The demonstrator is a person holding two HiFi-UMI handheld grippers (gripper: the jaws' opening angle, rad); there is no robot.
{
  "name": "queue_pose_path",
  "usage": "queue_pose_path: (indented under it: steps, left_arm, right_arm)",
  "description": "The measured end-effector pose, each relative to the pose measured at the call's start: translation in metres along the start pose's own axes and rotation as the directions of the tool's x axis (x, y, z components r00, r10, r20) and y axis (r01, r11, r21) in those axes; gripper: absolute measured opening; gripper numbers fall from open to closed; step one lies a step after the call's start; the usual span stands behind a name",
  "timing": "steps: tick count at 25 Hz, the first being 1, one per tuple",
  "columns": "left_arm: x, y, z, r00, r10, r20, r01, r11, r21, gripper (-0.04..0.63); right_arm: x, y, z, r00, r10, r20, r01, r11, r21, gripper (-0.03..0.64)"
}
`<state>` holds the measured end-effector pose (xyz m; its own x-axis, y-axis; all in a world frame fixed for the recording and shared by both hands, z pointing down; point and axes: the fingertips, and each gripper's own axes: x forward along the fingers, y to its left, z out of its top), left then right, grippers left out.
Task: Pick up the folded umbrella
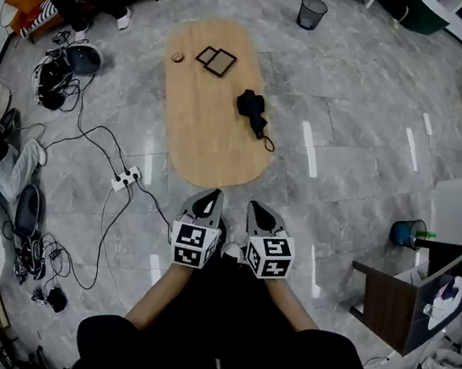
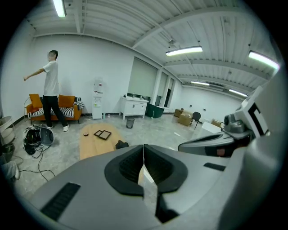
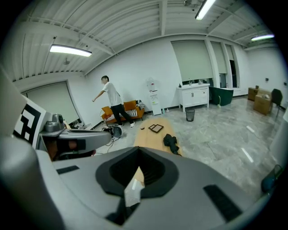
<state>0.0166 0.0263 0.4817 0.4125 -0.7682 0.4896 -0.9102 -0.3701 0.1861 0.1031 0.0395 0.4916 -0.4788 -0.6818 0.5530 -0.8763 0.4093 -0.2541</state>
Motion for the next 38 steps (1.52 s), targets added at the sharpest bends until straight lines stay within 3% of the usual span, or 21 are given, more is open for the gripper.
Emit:
queue_pose_path:
  steps: [12, 22, 38]
  left_arm:
    - [0.047, 0.064, 0.04, 0.999, -0.038, -0.004, 0.038, 0.999, -0.014, 0.015]
    - [0.067, 0.101, 0.045, 0.998, -0.063, -0.022, 0.062, 0.998, -0.032, 0.015]
    - [0.111, 0.115, 0.05, 0.996, -0.06, -0.06, 0.057, 0.997, -0.056, 0.015]
  right_arm:
    - [0.072, 0.003, 0.048, 0.999, -0.027, -0.022, 0.027, 1.0, 0.001, 0.011]
    - [0.109, 0.011, 0.064, 0.998, -0.047, -0.035, 0.047, 0.999, -0.002, 0.011]
    - [0.144, -0.022, 0.075, 0.997, -0.05, -0.051, 0.051, 0.999, 0.02, 0.011]
